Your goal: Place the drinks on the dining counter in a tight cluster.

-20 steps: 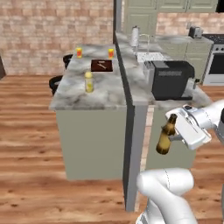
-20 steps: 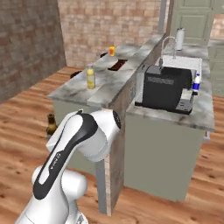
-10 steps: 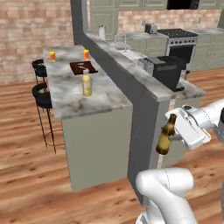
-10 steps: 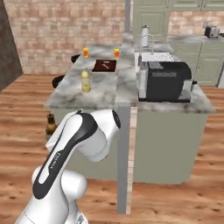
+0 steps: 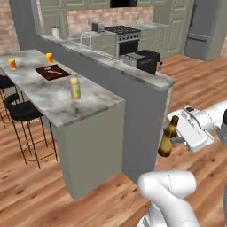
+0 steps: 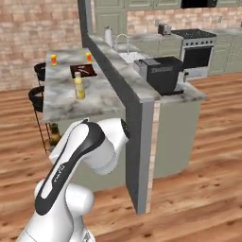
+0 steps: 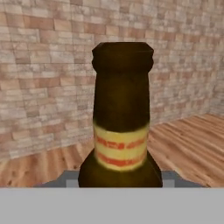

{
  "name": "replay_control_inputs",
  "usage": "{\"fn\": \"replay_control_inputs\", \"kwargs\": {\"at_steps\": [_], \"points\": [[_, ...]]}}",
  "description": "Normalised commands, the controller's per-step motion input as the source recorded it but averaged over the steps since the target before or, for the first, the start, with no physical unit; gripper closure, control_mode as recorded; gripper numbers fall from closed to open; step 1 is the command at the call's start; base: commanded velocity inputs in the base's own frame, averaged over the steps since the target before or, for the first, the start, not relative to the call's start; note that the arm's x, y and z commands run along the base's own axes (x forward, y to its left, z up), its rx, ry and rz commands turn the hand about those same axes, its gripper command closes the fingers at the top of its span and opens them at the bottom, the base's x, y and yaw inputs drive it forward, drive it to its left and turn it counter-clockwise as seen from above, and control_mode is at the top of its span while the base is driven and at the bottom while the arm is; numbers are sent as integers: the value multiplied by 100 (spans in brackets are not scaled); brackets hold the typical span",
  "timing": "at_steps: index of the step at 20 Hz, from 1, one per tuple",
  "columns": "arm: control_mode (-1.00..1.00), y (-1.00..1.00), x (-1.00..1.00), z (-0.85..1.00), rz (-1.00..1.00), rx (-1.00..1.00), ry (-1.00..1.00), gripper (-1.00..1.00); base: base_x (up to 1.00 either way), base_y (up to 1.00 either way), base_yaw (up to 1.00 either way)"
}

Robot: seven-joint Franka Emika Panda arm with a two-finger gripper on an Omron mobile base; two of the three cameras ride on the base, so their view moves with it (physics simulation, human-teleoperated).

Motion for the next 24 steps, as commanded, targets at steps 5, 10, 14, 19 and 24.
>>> {"fn": "replay_control_inputs", "kwargs": {"at_steps": [5, 10, 14, 19, 24], "points": [[100, 0, 0, 0, 0, 0, 0, 100, 0, 99, -60], [100, 0, 0, 0, 0, 0, 0, 100, 8, 100, -58], [100, 0, 0, 0, 0, 0, 0, 100, 10, 100, -53], [100, 0, 0, 0, 0, 0, 0, 100, 17, 100, -43], [100, 0, 0, 0, 0, 0, 0, 100, 6, 100, -27]]}}
